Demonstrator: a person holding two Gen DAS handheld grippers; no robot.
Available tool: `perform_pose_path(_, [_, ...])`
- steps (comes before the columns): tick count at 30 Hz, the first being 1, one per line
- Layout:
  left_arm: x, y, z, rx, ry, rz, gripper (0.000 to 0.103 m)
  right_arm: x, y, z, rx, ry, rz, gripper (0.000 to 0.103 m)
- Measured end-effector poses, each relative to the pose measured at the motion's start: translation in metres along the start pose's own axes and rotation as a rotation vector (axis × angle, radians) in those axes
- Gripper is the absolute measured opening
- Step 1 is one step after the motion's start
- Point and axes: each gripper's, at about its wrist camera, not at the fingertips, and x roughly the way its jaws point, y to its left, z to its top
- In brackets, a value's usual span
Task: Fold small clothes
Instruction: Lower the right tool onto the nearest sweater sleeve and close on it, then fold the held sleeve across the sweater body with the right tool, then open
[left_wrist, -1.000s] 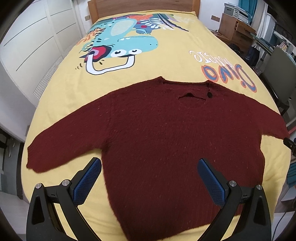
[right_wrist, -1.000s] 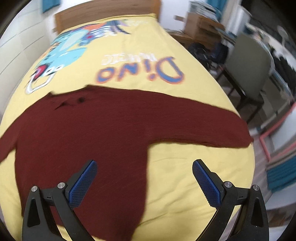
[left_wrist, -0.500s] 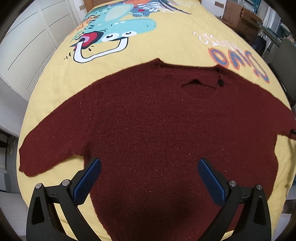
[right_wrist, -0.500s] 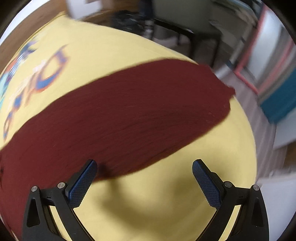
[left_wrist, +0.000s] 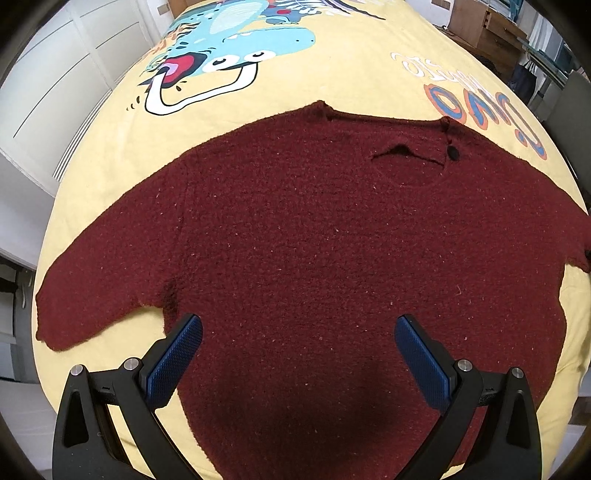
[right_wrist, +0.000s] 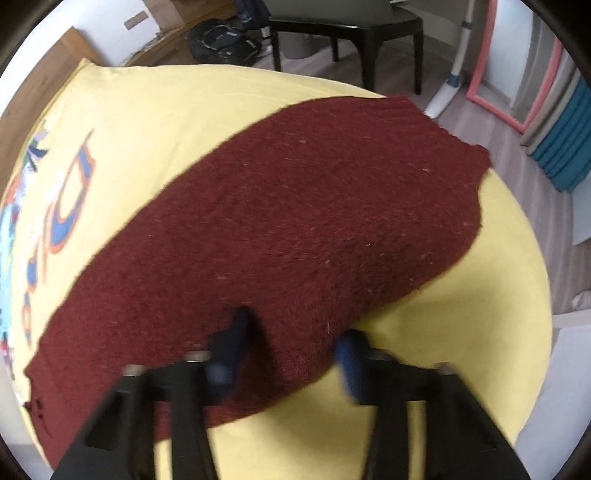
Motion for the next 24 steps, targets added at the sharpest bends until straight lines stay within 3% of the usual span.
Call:
perform_pose_path(1, [-0.001, 0.000, 0.000, 0.001, -0.002, -0.002, 0.102, 0.000, 0.002, 0.002, 0.000, 0.009, 0.018, 0.015])
perform_pose_path(4, [-0.004, 0.000, -0.002, 0.005, -0.005, -0.006, 0.102, -0.004, 0.008, 0.008, -0.019, 0.011, 0.026, 0.012])
perform_pose_path(14, [-0.009, 0.001, -0.003, 0.001, -0.021, -0.026, 0.102, -0.077, 0.048, -0.001, -0.218, -0.120, 0.033, 0.011])
perform_pose_path(24, [-0.015, 0.021, -0.004, -0.037, -0.021, -0.061, 0.102, -0.164, 0.168, -0.044, -0.534, -0.291, 0.131, 0.011])
